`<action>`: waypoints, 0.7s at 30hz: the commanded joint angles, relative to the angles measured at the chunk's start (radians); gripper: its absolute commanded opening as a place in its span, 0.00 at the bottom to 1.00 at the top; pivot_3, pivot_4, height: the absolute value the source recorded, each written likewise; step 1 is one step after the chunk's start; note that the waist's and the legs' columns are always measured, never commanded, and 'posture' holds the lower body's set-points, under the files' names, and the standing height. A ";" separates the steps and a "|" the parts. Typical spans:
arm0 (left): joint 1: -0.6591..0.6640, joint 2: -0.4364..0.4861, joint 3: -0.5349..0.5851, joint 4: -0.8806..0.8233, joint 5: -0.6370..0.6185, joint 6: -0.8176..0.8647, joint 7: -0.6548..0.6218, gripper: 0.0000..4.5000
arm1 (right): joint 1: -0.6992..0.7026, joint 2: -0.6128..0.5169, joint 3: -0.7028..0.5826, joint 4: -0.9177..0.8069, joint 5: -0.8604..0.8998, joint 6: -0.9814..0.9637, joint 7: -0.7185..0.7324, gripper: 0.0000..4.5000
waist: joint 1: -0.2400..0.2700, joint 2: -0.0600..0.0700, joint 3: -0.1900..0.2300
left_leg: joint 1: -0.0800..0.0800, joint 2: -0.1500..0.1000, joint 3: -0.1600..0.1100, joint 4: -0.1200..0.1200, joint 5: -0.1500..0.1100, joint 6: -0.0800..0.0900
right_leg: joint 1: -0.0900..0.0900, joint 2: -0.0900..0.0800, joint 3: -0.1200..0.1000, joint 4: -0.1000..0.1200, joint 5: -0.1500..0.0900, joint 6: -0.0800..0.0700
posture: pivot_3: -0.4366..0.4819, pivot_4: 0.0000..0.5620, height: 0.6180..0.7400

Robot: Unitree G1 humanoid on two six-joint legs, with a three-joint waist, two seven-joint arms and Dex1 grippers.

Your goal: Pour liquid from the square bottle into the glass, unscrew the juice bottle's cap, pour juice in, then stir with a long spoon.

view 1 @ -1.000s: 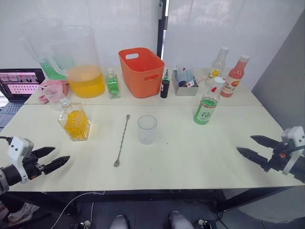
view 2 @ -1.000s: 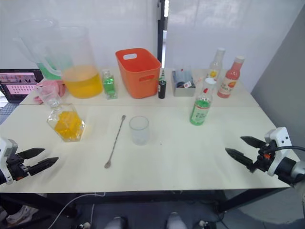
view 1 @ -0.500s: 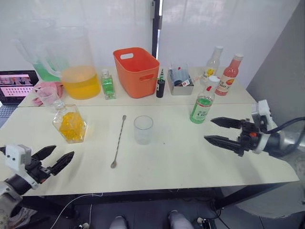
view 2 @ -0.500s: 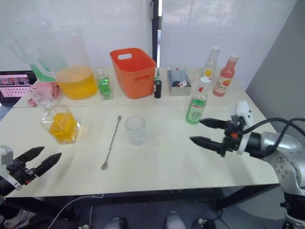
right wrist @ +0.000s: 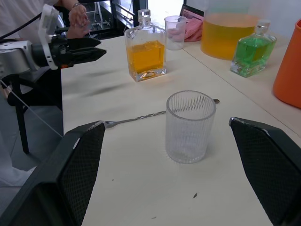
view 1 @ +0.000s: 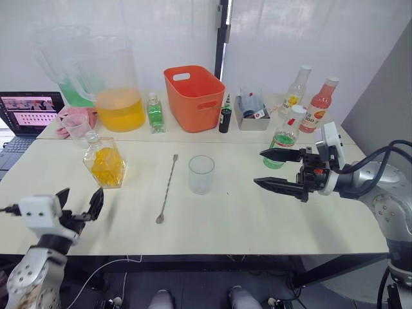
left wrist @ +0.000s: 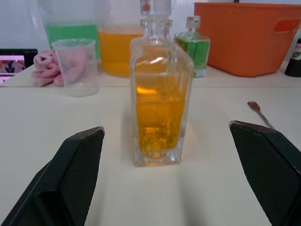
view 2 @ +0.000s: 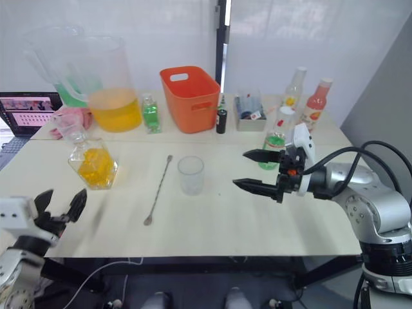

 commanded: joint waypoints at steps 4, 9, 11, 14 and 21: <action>-0.136 0.037 -0.066 0.116 0.071 -0.027 0.046 1.00 | 0.037 -0.011 -0.057 -0.050 -0.007 -0.032 -0.027 0.99 | -0.001 0.000 0.000 | 0.000 0.000 0.000 0.000 0.000 0.000 | 0.001 0.000 0.000 0.000 0.000 0.000 | 0.48 0.27 1.00; -0.176 0.049 -0.080 0.186 0.078 -0.052 0.033 1.00 | 0.057 -0.020 -0.086 -0.079 0.006 -0.017 -0.048 0.99 | -0.001 0.000 0.000 | 0.000 0.000 -0.002 -0.002 0.000 0.001 | 0.000 0.002 0.000 0.000 0.001 0.001 | 0.48 0.27 1.00; -0.190 0.051 -0.087 0.204 0.081 -0.060 0.032 1.00 | 0.062 -0.022 -0.093 -0.086 0.008 -0.014 -0.055 0.99 | 0.000 0.000 0.000 | 0.000 0.000 -0.002 -0.003 0.000 0.001 | 0.000 0.002 0.000 0.000 0.001 0.001 | 0.48 0.27 1.00; -0.218 0.053 -0.101 0.233 0.092 -0.072 0.033 1.00 | 0.071 -0.019 -0.093 -0.096 0.007 -0.013 -0.064 0.99 | 0.003 0.000 0.000 | 0.000 0.000 -0.002 -0.002 0.000 0.000 | 0.001 0.002 0.000 0.000 0.001 0.001 | 0.48 0.27 1.00; -0.296 0.040 -0.150 0.299 0.123 -0.086 0.045 1.00 | 0.070 -0.013 -0.081 -0.106 0.001 -0.012 -0.083 0.99 | 0.004 0.000 0.000 | 0.000 0.000 -0.002 -0.002 0.000 0.000 | 0.001 0.002 0.000 0.000 0.001 0.001 | 0.48 0.27 1.00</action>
